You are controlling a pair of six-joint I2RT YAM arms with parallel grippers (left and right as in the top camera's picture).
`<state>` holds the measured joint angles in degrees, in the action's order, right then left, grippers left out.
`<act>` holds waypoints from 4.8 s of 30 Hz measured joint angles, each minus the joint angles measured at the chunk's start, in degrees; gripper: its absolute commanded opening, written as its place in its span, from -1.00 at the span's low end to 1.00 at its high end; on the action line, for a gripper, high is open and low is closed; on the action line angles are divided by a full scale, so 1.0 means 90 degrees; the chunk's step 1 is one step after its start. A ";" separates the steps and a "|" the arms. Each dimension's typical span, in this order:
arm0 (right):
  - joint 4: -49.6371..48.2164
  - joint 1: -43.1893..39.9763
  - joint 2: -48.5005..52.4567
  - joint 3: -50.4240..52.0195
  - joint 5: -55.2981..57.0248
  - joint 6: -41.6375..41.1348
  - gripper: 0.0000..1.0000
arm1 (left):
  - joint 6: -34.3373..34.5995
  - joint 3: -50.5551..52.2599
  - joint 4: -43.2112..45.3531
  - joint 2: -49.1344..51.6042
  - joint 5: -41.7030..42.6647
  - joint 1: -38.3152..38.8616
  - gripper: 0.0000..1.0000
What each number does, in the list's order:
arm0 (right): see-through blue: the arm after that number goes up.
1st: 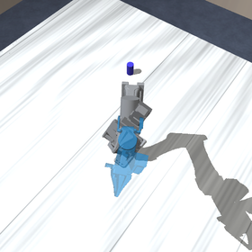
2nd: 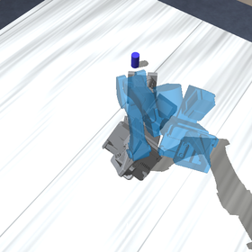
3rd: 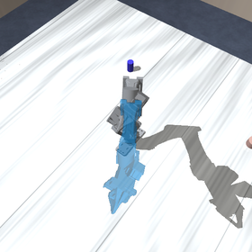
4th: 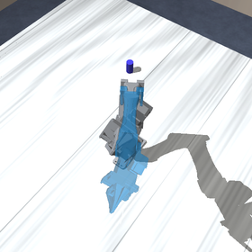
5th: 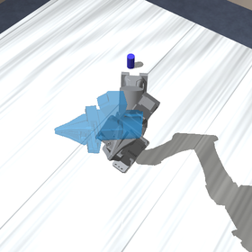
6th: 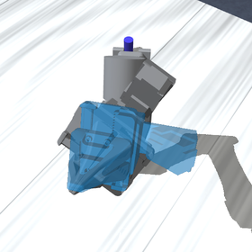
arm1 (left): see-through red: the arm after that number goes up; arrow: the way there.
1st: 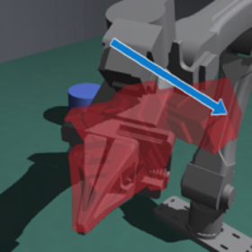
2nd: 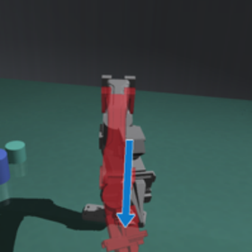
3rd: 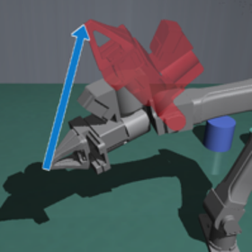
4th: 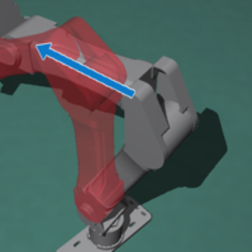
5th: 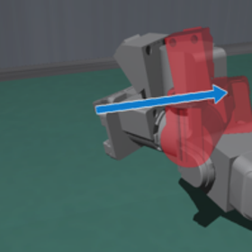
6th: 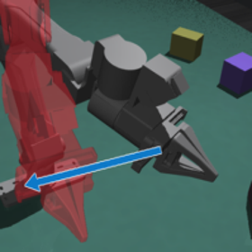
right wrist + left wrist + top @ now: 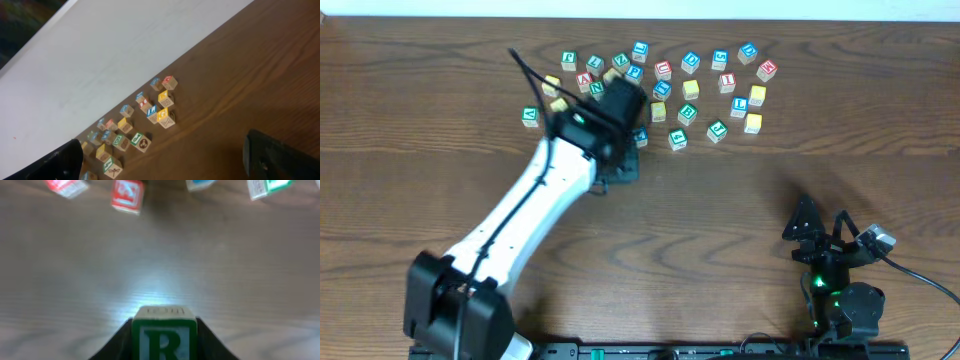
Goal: Spell out ROBOT
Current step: 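Carry the green R block toward the robot and set it down, then move the left gripper over the yellow O block, then grasp the yellow O block and place it right of the R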
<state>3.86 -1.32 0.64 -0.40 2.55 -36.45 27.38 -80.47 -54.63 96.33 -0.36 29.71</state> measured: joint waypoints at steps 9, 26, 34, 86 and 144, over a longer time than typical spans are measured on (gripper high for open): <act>-0.0002 0.0000 -0.0002 0.0000 0.0002 0.0002 0.98 | 0.0153 0.2127 0.2154 0.0078 -0.0185 0.0117 -0.63; -0.0002 0.0000 0.0000 0.0000 0.0002 0.0000 0.99 | -0.0765 0.2523 0.3308 0.0663 -0.0389 0.0109 -0.48; 0.0000 0.0000 0.0000 0.0000 0.0000 0.0002 0.99 | -0.0903 0.2523 0.3274 0.0665 -0.0457 0.0085 0.07; -0.0002 0.0000 -0.0002 0.0000 0.0002 0.0002 0.99 | -0.0393 -0.4136 0.1600 0.4303 -0.0374 -0.0219 0.70; 0.0000 0.0000 -0.0002 0.0000 0.0000 0.0000 0.99 | 0.0049 -0.4133 -0.2239 0.2212 -0.0440 0.0272 -0.53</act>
<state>3.86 -1.32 0.62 -0.40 2.55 -36.45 27.81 -117.67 -74.78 116.25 -4.32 32.16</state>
